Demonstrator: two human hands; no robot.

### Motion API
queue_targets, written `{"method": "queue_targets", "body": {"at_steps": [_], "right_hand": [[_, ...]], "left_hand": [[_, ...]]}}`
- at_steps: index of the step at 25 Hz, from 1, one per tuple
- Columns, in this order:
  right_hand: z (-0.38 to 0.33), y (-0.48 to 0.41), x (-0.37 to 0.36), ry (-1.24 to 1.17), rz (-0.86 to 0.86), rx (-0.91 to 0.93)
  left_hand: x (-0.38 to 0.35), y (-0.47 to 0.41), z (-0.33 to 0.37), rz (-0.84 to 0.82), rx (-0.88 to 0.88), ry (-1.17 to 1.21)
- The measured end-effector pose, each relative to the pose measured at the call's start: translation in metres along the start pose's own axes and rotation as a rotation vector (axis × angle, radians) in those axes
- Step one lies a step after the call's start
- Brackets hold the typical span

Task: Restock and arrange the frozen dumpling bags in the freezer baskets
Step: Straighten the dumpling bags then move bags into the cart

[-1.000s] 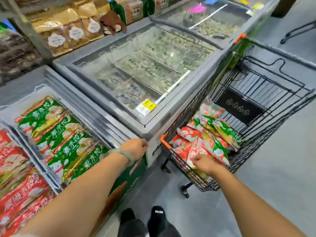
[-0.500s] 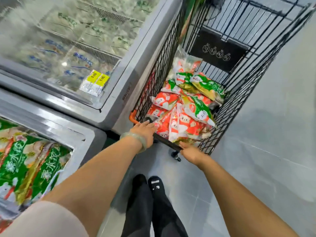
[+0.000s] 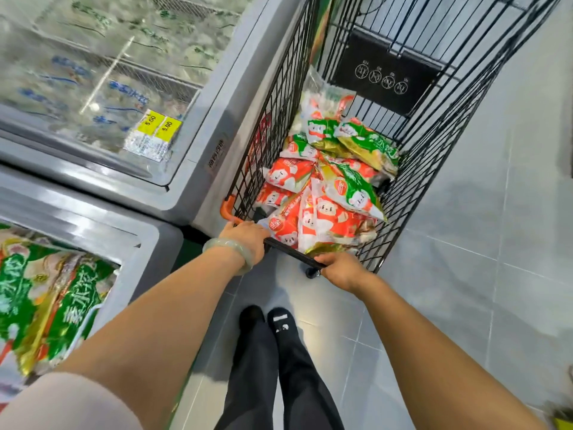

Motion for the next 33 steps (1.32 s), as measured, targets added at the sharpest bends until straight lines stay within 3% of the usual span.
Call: {"method": "queue_targets", "body": {"at_steps": [7, 13, 18, 24, 28, 33], "right_hand": [[0.025, 0.025, -0.039, -0.089, -0.077, -0.094], [0.041, 0.056, -0.09, -0.131, -0.165, -0.096], [0.053, 0.076, -0.122, -0.099, -0.189, -0.119], [0.069, 0.088, -0.121, -0.276, -0.075, -0.123], [0.076, 0.092, -0.11, -0.278, 0.023, -0.105], [0.084, 0.083, -0.115, -0.21, 0.022, -0.129]], "left_hand": [[-0.036, 0.036, 0.018, -0.205, 0.017, -0.089], [-0.078, 0.083, 0.022, -0.399, -0.041, -0.009], [-0.12, 0.115, 0.02, -0.417, -0.069, -0.019], [-0.163, 0.146, 0.017, -0.481, -0.092, -0.042], [-0.175, 0.161, 0.019, -0.539, -0.094, -0.033], [-0.184, 0.164, 0.025, -0.52, -0.05, -0.037]]}}
Point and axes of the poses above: each hand's wrist, its own y-axis away from the middle knuckle, its own x-axis out of the back of the hand, z = x × y, the point moved 5 cm from there along -y, towards the middle knuckle, and after that the axes turned 13 degrees about -x, right-handed, at the moved point
